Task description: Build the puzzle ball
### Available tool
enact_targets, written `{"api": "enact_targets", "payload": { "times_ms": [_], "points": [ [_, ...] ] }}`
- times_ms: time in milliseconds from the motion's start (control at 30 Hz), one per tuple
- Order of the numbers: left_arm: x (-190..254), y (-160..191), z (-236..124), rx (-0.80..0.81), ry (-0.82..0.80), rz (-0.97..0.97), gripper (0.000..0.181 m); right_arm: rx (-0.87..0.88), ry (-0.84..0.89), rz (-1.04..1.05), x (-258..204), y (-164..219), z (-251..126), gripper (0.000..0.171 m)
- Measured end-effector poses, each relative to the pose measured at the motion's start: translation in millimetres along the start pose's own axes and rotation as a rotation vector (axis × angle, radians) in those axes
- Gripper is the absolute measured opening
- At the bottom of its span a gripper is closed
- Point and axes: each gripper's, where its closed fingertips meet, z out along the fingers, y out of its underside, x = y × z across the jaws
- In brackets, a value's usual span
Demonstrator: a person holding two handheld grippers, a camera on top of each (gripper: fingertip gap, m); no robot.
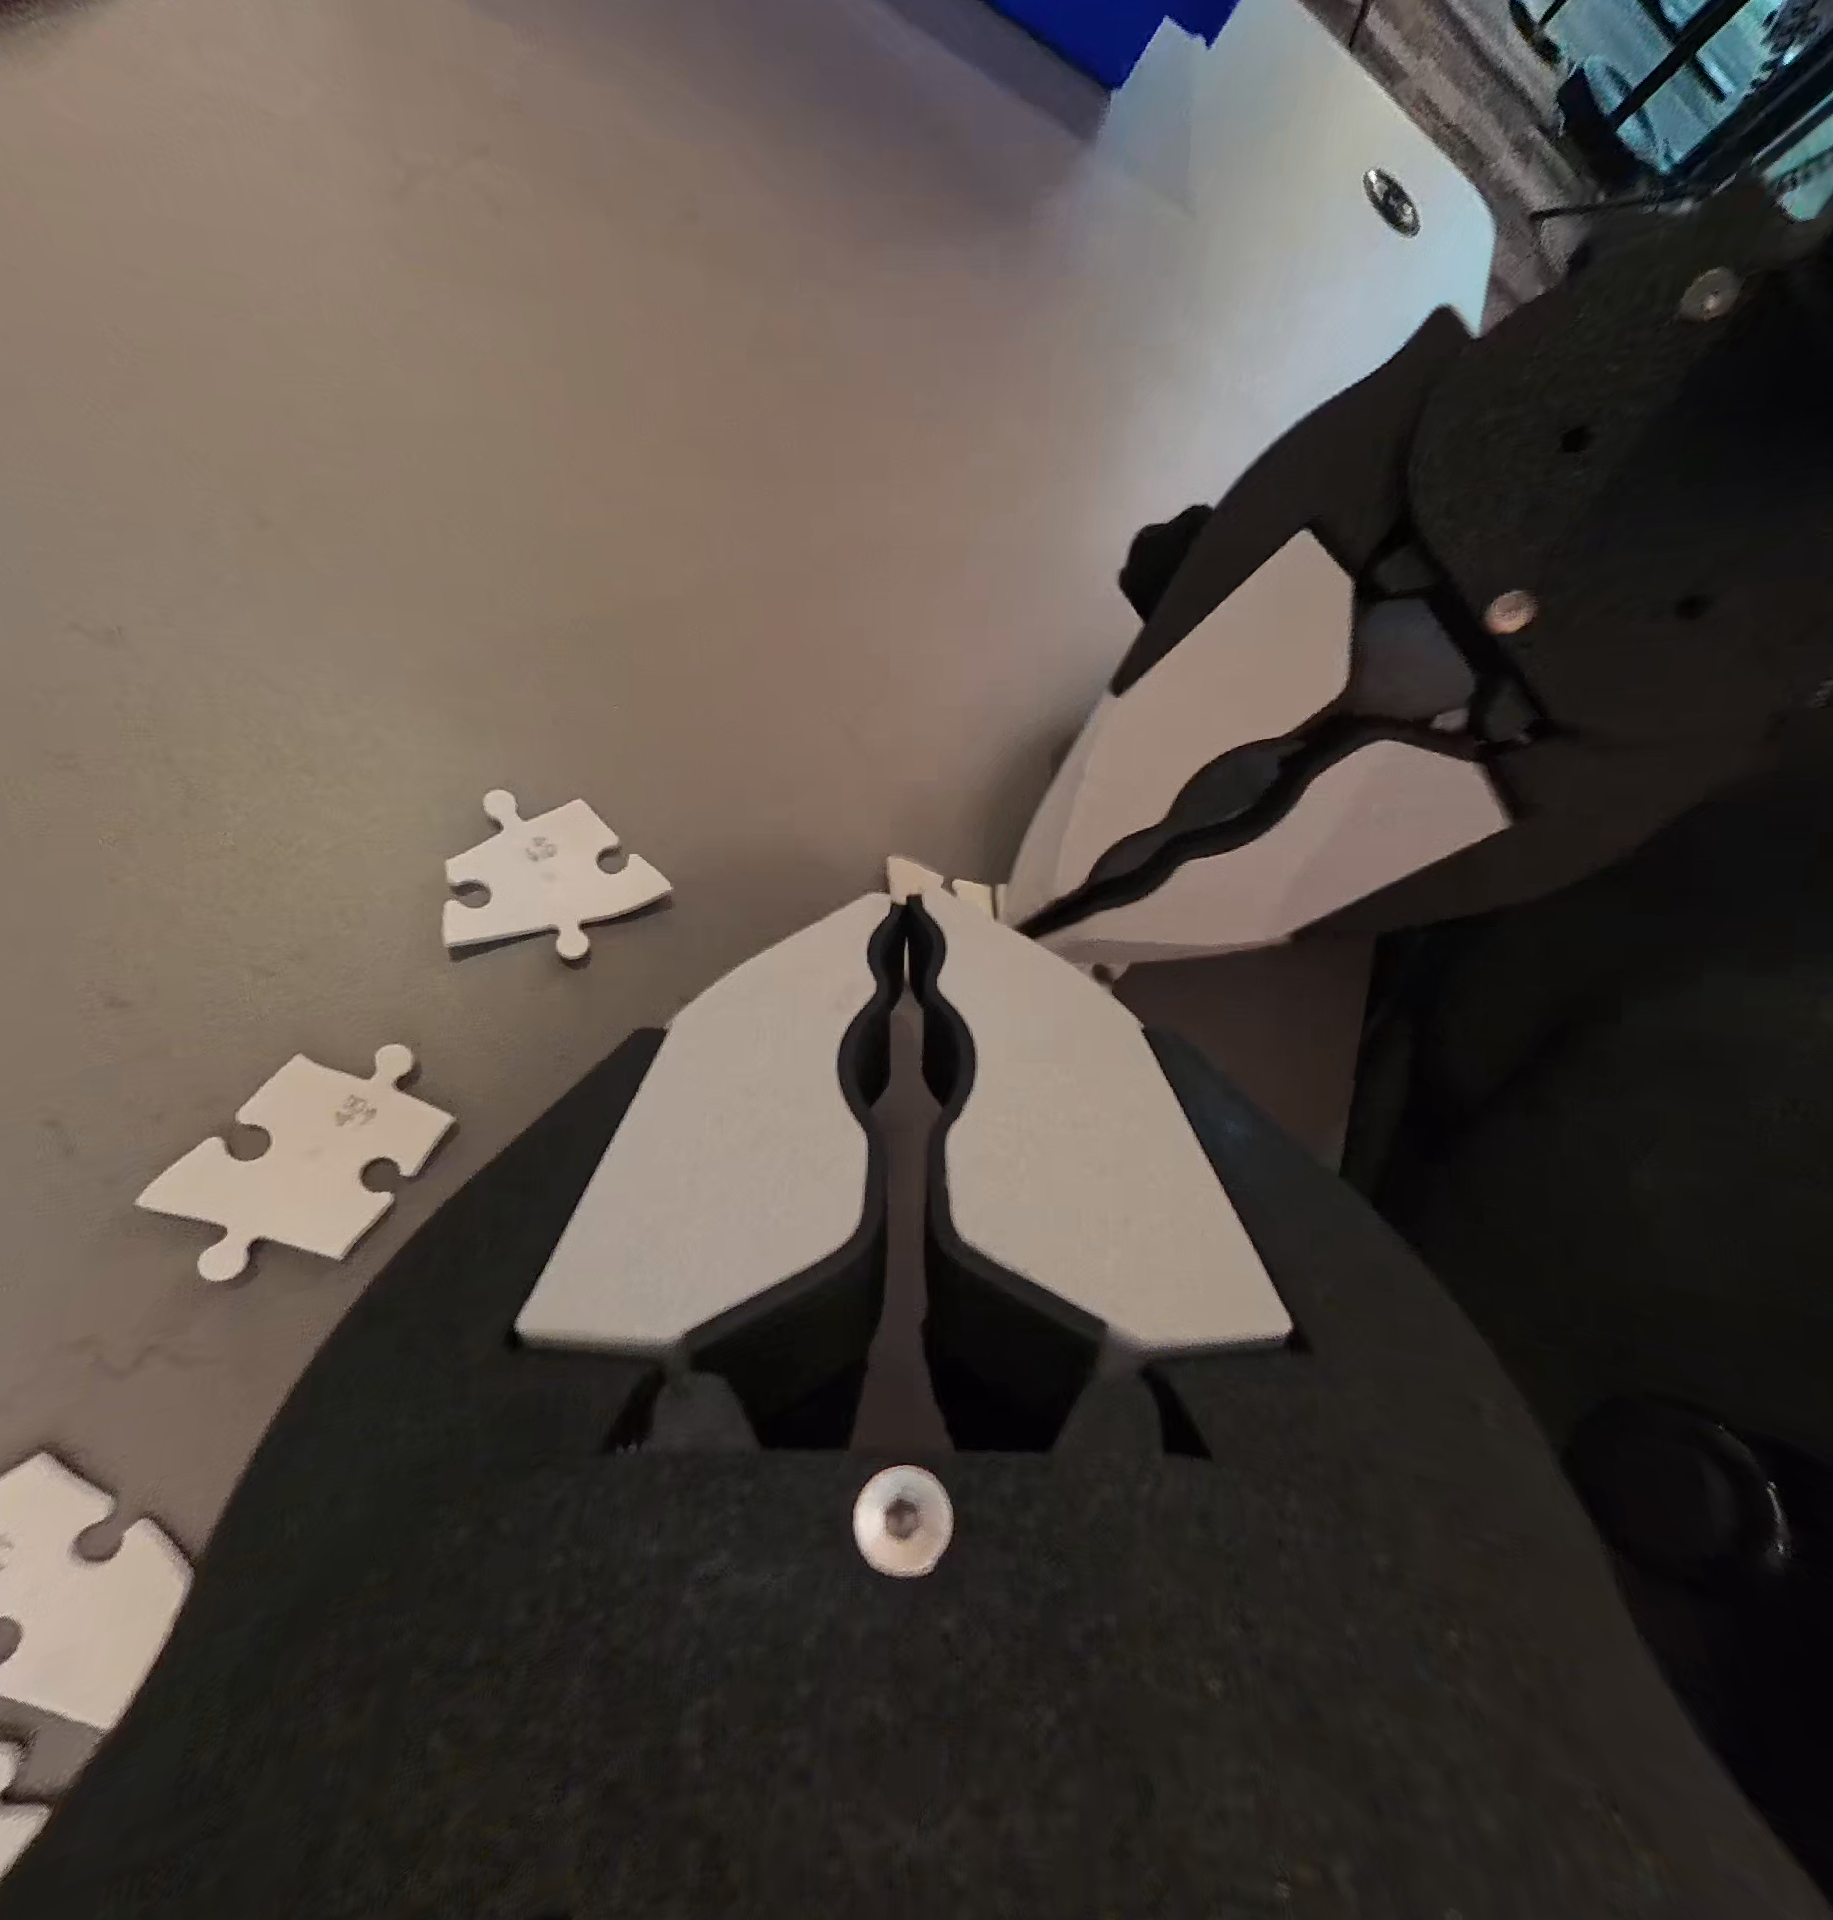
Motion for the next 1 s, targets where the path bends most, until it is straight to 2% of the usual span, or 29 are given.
{"api": "enact_targets", "payload": {
  "times_ms": [233,333,433,733,933,1000],
  "points": [
    [-1,11,5,-0.048,-0.009,0.015,0.0,-0.029,-0.042,0.02,2,-2,0,0.0],
    [-3,12,3,-0.045,-0.008,0.015,0.0,0.054,-0.054,0.043,3,-15,-15,0.0],
    [-4,11,1,-0.041,-0.007,0.009,0.0,0.039,-0.031,0.075,11,-11,-24,0.0],
    [-1,16,5,-0.068,0.003,0.019,0.0,-0.04,-0.052,0.034,-1,-8,4,0.001],
    [-1,16,5,-0.069,0.0,0.022,0.0,-0.091,-0.061,-0.007,-2,-8,3,0.0],
    [-1,15,4,-0.063,0.001,0.021,0.0,-0.005,-0.048,0.025,3,-20,-10,0.0]
  ]
}}
